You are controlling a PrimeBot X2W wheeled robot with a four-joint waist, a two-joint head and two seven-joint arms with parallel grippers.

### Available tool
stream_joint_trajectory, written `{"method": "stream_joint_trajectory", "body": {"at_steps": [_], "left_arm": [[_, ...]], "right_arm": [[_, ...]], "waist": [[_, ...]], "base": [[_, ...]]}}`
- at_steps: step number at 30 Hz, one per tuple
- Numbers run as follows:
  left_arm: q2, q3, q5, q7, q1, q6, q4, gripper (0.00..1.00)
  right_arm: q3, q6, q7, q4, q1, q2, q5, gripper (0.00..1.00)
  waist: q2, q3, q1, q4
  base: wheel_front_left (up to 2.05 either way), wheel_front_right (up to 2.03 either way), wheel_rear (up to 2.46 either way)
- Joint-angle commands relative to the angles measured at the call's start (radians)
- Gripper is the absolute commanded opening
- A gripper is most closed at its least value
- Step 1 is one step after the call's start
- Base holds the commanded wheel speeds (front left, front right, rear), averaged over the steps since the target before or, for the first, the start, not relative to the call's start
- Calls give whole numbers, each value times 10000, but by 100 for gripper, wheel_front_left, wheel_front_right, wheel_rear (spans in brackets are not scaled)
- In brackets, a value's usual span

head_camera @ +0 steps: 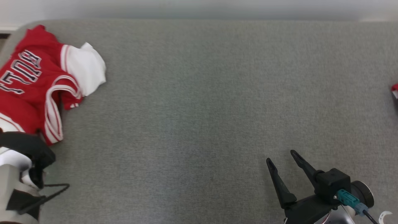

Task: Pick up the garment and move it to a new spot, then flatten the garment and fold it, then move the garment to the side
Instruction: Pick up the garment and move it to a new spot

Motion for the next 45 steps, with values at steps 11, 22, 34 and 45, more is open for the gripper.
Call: {"method": "stream_joint_trajectory", "body": {"at_steps": [11, 22, 34, 45], "left_arm": [[60, -80, -210, 144, -721, -439, 1055, 0], [613, -476, 48, -6, -1032, -736, 1361, 0], [326, -769, -504, 193, -2247, -2251, -312, 0], [-951, -1243, -1747, 1169, -3149, -2724, -2993, 0]], "right_arm": [[-136, -3, 3, -154, -322, -49, -110, 100], [208, -3, -392, 589, -555, 201, 141, 100], [389, -3, -1261, 1911, -285, 870, 526, 100], [378, -3, -1882, 2701, -23, 1243, 657, 100]], "waist": [[-2, 1189, -3, -628], [-2, 103, -3, -641], [-2, -2249, -3, -918], [-2, -3578, -3, -1687]], "base": [[0, 0, 0], [0, 0, 0], [0, 0, 0], [0, 0, 0]]}}
